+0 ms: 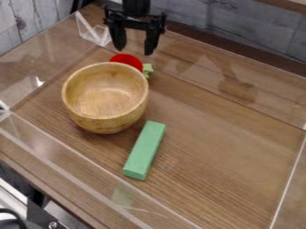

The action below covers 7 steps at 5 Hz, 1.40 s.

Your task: Move the red fruit to the right

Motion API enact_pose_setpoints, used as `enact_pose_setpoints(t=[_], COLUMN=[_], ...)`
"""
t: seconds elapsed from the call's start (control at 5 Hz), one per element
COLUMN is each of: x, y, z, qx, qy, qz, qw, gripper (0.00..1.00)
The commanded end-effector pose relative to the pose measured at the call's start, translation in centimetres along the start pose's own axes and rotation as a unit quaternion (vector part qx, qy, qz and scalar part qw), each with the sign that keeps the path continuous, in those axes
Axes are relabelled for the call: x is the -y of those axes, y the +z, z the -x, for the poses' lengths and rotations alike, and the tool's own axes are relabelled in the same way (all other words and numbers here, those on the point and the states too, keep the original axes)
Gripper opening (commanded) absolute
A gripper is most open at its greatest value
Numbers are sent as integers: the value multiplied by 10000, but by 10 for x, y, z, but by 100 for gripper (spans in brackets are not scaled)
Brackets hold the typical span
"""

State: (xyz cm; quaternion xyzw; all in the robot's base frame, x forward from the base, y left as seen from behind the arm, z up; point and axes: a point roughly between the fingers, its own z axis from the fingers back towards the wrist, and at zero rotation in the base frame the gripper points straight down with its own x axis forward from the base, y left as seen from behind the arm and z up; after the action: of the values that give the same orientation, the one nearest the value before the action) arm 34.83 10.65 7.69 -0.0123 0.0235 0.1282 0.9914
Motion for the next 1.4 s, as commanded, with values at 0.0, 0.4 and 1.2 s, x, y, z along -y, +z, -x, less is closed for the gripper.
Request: enact_pose_setpoints(t=[0.0,0.4,1.2], x=[-2,-13,-38], y=[18,4,-8], z=[-15,-13,-5], qx=[399,470,772], qy=[66,628,1505], qz=[33,141,355], qw=[9992,9968,9850], gripper=[100,100,100])
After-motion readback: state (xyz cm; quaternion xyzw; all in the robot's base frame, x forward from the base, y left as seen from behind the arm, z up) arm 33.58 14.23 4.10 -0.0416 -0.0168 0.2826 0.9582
